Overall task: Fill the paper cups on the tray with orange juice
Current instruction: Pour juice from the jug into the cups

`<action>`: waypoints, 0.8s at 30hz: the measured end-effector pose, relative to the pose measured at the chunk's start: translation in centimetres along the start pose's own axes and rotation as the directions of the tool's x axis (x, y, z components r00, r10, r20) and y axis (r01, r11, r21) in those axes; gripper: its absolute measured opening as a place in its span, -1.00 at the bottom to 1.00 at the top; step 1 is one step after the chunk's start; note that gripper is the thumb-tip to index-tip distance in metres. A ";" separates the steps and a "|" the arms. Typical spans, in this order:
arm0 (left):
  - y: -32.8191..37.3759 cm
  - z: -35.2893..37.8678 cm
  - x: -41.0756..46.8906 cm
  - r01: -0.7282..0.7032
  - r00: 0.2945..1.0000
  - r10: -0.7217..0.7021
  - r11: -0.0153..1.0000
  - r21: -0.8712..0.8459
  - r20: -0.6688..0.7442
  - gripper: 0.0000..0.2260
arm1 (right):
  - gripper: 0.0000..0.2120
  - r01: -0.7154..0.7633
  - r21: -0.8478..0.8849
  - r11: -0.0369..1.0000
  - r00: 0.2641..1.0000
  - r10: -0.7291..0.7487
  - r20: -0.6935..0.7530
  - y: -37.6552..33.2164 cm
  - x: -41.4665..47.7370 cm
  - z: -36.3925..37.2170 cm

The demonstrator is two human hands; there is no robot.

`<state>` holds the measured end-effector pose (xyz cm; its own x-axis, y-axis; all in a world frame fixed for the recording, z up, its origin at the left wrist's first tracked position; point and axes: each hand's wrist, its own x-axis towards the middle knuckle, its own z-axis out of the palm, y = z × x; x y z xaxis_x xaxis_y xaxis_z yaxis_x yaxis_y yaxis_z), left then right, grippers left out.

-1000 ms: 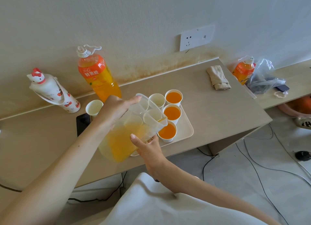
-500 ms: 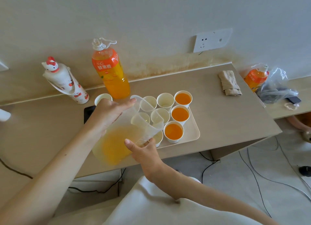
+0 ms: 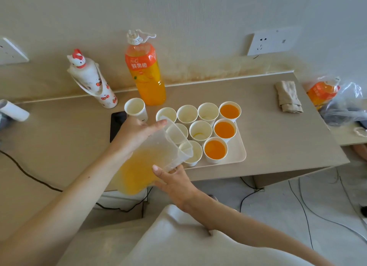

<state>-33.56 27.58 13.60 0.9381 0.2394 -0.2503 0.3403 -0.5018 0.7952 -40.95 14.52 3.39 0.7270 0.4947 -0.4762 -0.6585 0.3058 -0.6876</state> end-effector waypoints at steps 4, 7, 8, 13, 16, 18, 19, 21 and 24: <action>-0.1 0.1 -0.1 0.041 0.999 -0.042 0.999 0.019 0.006 -0.41 | -0.52 -0.007 0.029 1.000 1.000 0.006 0.018 0.2 0.1 -0.2; -0.1 0.4 -0.1 0.041 0.999 -0.041 0.999 0.031 0.009 -0.40 | -0.43 -0.030 0.030 0.999 0.999 0.030 0.030 0.5 0.4 -0.2; -0.1 0.4 -0.2 0.048 0.999 -0.048 0.998 0.042 0.008 -0.40 | -0.41 -0.039 0.029 0.999 0.999 0.038 0.032 0.7 0.6 -0.3; -0.3 0.6 0.1 0.072 0.997 -0.073 0.994 0.081 0.008 -0.41 | -0.20 -0.063 0.066 0.996 0.997 0.060 0.053 1.4 1.4 -0.5; -0.6 0.8 0.5 0.072 0.997 -0.073 0.992 0.100 0.005 -0.43 | -0.19 -0.058 0.075 0.995 0.996 0.053 0.071 1.6 1.7 -0.6; -0.7 0.8 0.7 0.066 0.997 -0.069 0.992 0.103 0.020 -0.45 | -0.13 -0.062 0.087 0.994 0.996 0.057 0.065 1.8 2.0 -0.6; -0.8 0.8 0.7 0.063 0.997 -0.066 0.993 0.098 0.031 -0.45 | -0.08 -0.068 0.099 0.993 0.996 0.062 0.061 1.9 2.1 -0.6; -0.7 0.8 0.8 0.058 0.997 -0.062 0.994 0.089 0.037 -0.43 | -0.01 -0.074 0.114 0.991 0.996 0.067 0.063 2.0 2.4 -0.6; -0.4 0.9 0.6 0.061 0.998 -0.062 0.992 0.113 0.006 -0.41 | -0.02 -0.076 0.132 0.988 0.994 0.065 0.087 2.0 2.5 -0.8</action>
<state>-33.05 27.17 12.66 0.9156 0.2652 -0.3024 0.4020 -0.5771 0.7109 -40.30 15.72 0.42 0.6631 0.5824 -0.4703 -0.7318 0.3721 -0.5710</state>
